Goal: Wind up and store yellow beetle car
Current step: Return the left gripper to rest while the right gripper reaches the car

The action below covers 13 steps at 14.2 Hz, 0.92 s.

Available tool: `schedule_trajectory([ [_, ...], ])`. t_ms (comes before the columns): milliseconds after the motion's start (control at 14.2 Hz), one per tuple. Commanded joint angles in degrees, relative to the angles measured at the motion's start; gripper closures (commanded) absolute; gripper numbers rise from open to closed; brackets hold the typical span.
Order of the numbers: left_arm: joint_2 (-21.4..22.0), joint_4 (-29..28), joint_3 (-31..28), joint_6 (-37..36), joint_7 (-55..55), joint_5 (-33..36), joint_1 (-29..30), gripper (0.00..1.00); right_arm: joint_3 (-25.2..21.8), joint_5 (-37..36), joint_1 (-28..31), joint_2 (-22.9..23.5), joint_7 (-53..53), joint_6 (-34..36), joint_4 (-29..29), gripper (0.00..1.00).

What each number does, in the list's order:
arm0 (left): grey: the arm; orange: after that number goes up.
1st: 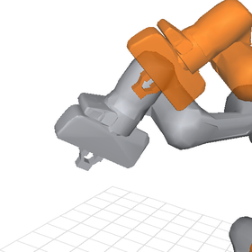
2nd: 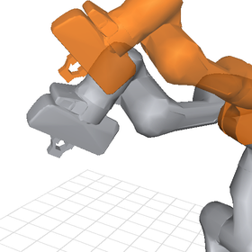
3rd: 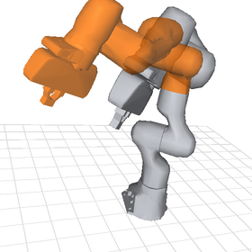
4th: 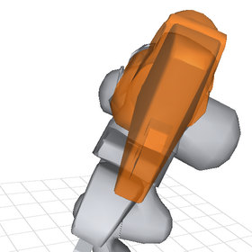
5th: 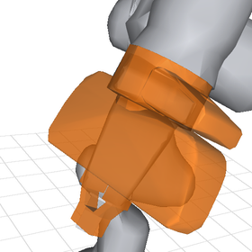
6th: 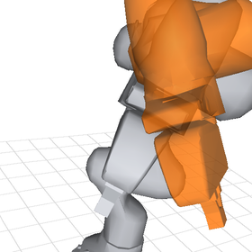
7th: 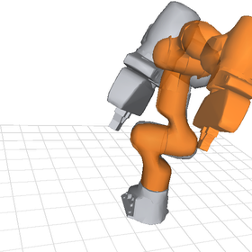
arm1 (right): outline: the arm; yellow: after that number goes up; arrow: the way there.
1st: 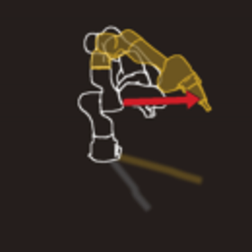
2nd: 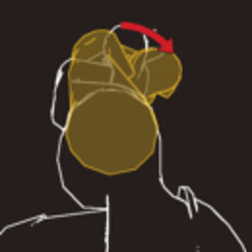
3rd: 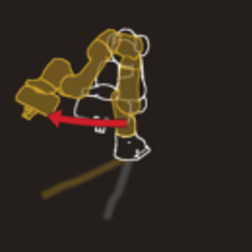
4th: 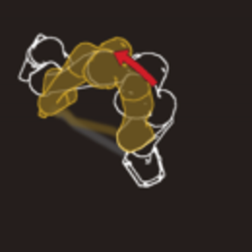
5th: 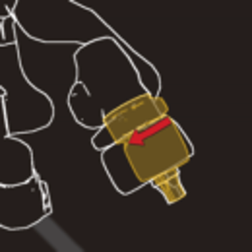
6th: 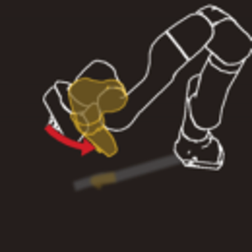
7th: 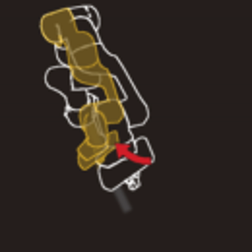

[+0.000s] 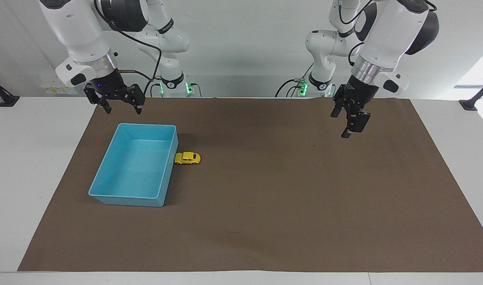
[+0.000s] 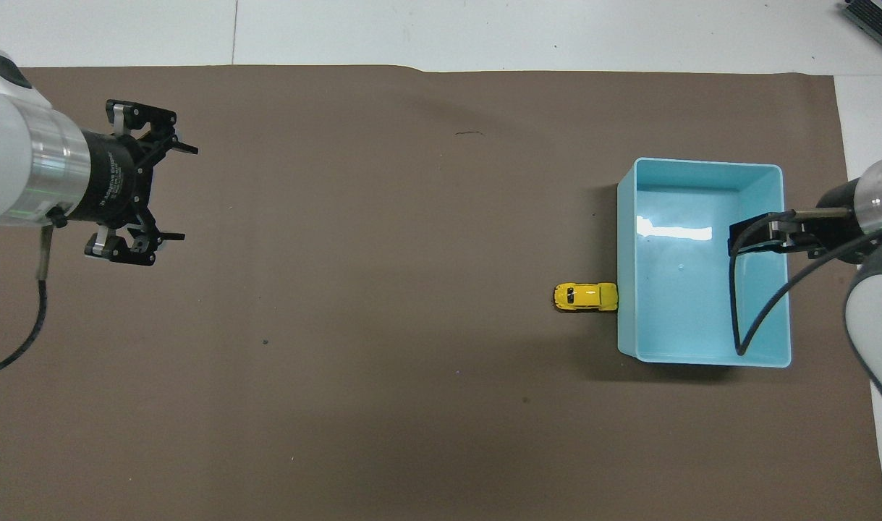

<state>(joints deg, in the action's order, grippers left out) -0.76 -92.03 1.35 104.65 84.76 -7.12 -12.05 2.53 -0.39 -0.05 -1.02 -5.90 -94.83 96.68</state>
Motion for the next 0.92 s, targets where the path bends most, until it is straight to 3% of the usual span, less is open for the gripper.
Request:
schedule_trajectory([
  [0, 0.0, 1.8, 0.3, -3.3, -13.6, 0.7, 2.9, 0.0, 0.4, 0.5, -1.7, -1.5, -4.7, -2.7, 3.8, 0.0],
  [494, 0.8, 1.6, 0.3, -5.7, -40.2, 0.5, 9.3, 0.0, 0.4, 0.5, -5.7, -0.5, -18.4, -7.1, 8.0, 0.0],
  [847, 1.5, 0.8, -0.4, -9.4, -69.2, 0.8, 11.0, 0.0, 0.5, 0.5, -6.5, -0.6, -35.3, -6.9, 8.2, 0.0],
])
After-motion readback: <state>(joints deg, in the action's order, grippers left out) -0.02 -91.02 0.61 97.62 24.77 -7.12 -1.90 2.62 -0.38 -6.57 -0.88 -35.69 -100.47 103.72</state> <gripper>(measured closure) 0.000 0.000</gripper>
